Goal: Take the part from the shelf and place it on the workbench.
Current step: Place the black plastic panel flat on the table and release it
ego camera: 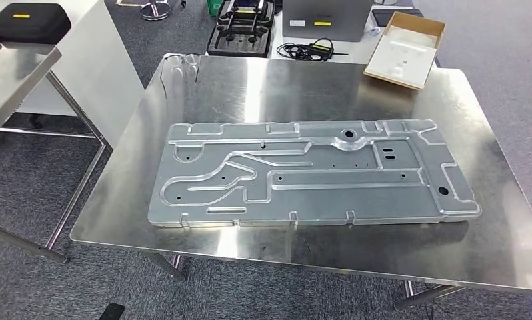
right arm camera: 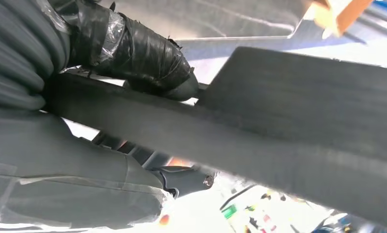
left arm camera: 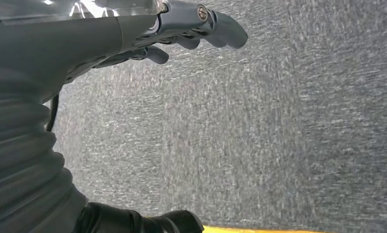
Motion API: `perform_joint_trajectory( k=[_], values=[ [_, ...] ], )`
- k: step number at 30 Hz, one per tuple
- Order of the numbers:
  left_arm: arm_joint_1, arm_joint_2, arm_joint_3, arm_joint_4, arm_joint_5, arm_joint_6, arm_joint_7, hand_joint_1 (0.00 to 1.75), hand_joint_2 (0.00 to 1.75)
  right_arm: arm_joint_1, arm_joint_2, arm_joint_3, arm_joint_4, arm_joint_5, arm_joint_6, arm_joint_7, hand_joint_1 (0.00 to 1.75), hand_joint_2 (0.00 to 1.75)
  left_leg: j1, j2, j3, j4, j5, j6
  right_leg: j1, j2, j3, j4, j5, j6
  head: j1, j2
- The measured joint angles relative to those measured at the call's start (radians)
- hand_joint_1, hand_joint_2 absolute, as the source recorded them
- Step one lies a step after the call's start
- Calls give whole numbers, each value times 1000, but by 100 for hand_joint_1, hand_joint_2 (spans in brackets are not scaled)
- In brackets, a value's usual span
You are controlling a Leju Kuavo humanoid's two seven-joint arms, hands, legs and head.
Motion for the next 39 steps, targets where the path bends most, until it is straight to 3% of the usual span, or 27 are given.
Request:
perform_joint_trajectory(
  k=[2,3,6,8,12,14,16,17,18,19,21,22,24,27,29,31,32,33,34,35,37,39],
  values=[
    [-1,-3,0,0,0,0,0,0,175,6,14,-17,16,-6,-1,-1,175,175,0,1,3,3,-5,1,0,0,-51,85,-23,5,0,0],
    [-1,-5,0,0,0,0,0,0,175,8,21,-23,23,-11,-2,-2,175,175,1,1,4,7,-9,0,-2,-1,-54,81,-8,8,0,0],
    [-2,-9,0,0,3,11,-4,0,175,8,36,-38,43,-40,-14,-8,175,175,3,-1,2,38,-33,-14,-7,-3,15,-74,78,17,0,0],
    [-3,-9,0,0,7,23,-12,0,175,8,46,-47,55,-71,-29,-21,175,175,0,-3,-4,59,-47,-25,-6,0,41,-127,90,6,-1,0],
    [-3,-9,0,0,15,25,-31,0,175,11,66,-63,81,-144,-51,-91,175,175,1,-5,-12,77,-64,-39,-6,3,41,-126,86,-19,-2,0],
    [-5,-8,1,0,18,25,-34,0,175,13,72,-70,90,-148,-55,-120,175,175,5,-5,-47,153,-108,-51,-8,3,44,-127,85,-26,-4,0],
    [-5,-9,1,0,21,25,-36,0,175,17,72,-74,91,-100,-58,-123,175,175,9,-5,-113,280,-160,-58,-7,3,44,-127,84,-29,-5,0],
    [-4,-10,1,0,22,25,-37,0,175,20,72,-74,88,-51,-58,-115,175,175,11,-5,-139,324,-168,-59,-6,3,45,-127,83,-30,-5,0],
    [-4,-11,1,0,23,24,-39,0,175,25,72,-74,82,10,-55,-102,175,175,11,-5,-149,334,-157,-57,-5,3,47,-127,81,-31,-5,0],
    [-4,-12,1,0,23,24,-40,0,175,29,72,-74,74,74,-49,-88,175,175,10,-5,-141,305,-127,-53,-3,3,50,-127,80,-32,-5,0],
    [-5,-11,1,0,26,24,-44,0,175,33,70,-73,51,172,-26,-66,175,175,5,-6,-85,176,-56,-34,-1,4,56,-128,77,-32,-4,0],
    [-6,-9,2,0,28,24,-47,0,175,32,69,-72,35,205,-8,-60,175,175,2,-6,-60,118,-35,-25,0,5,58,-129,77,-30,-4,0],
    [-9,-7,4,0,31,24,-52,0,175,27,68,-65,-3,240,48,-53,175,175,-6,-6,-41,67,-28,-12,-3,5,59,-135,79,-22,-4,0],
    [-12,-5,6,0,35,19,-56,0,175,4,48,-16,-70,243,179,-43,175,175,-4,-3,-25,32,-14,-7,-2,0,58,-138,78,-6,-4,0],
    [-14,-5,6,0,36,13,-58,0,175,-25,28,34,-110,220,254,-43,175,175,0,0,-6,3,2,-4,4,-6,33,-81,44,-3,-1,0],
    [-16,-5,6,0,37,9,-62,0,175,-53,12,76,-141,187,320,-51,175,175,-1,-1,-3,-1,5,1,6,-8,-20,35,-12,-3,0,0],
    [-16,-6,6,0,38,6,-64,0,175,-66,4,97,-156,175,353,-52,175,175,-1,-4,-4,2,4,2,6,-7,-44,84,-28,-1,0,0],
    [-16,-7,6,0,40,4,-67,0,175,-83,-3,122,-169,175,385,-46,175,175,-1,-7,-4,6,2,1,3,-8,-54,102,-23,2,0,0],
    [-15,-8,6,0,40,3,-71,0,175,-109,-12,152,-182,186,418,-34,175,175,1,-9,-5,13,-2,-1,0,-8,-46,84,0,6,0,0],
    [-14,-9,6,0,41,2,-74,0,175,-141,-21,189,-196,208,455,-17,175,175,3,-11,-7,23,-8,-6,-4,-8,-23,33,35,11,0,0],
    [-15,-8,6,0,42,0,-82,0,175,-217,-38,278,-230,268,523,26,175,175,4,-12,-19,53,-24,-18,-7,-7,29,-77,77,13,0,0],
    [-17,-6,8,0,42,0,-87,0,175,-269,-50,363,-260,312,560,60,175,175,2,-14,-33,73,-32,-29,-5,-5,44,-115,78,2,-3,0]
  ],
)
